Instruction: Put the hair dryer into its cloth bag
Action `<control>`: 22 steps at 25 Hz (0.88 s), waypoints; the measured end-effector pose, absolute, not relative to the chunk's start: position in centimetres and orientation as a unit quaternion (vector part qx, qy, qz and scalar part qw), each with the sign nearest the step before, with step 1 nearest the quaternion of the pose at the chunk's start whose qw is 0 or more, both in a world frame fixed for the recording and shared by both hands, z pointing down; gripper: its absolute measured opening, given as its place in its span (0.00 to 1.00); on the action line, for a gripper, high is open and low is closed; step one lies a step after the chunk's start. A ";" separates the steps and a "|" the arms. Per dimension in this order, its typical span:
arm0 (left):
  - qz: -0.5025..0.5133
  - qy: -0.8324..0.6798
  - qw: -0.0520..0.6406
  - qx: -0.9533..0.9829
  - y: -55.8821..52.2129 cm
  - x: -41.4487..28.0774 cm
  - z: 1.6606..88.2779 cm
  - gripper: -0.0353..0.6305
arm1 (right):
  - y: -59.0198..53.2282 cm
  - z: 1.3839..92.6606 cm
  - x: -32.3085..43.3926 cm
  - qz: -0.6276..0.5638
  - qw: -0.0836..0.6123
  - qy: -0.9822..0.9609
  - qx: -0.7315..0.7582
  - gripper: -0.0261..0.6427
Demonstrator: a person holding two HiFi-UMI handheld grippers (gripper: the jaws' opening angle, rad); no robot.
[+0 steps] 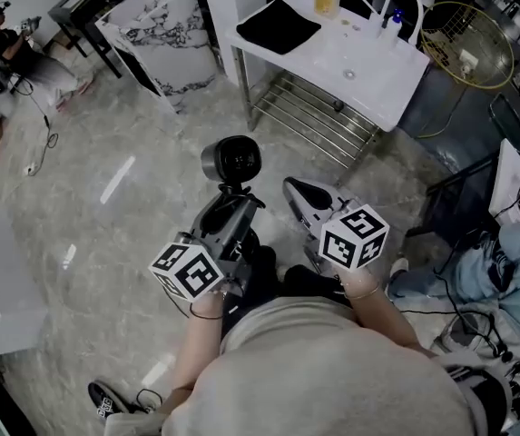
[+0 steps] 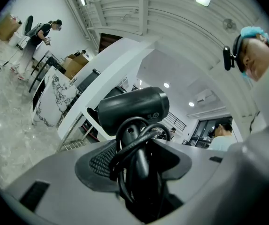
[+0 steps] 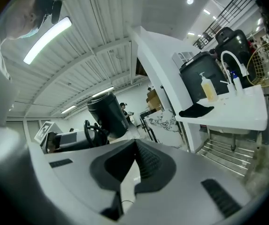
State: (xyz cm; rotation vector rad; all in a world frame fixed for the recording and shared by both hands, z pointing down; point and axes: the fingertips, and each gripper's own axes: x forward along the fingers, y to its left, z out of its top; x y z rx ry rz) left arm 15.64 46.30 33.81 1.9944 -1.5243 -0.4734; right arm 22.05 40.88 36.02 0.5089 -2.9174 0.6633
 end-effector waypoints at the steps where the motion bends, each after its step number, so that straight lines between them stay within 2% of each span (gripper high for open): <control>1: -0.183 -0.568 0.288 0.749 46.0 15.5 33.9 0.40 | 40.5 36.2 21.7 0.218 0.054 -0.960 0.166 0.04; 10: -0.205 -0.553 0.303 0.749 40.4 10.5 35.7 0.40 | 34.3 37.6 17.8 0.222 0.064 -0.955 0.185 0.04; 22: -0.196 -0.507 0.304 0.782 27.0 -1.0 34.5 0.40 | 21.8 36.4 7.0 0.199 0.048 -0.951 0.232 0.04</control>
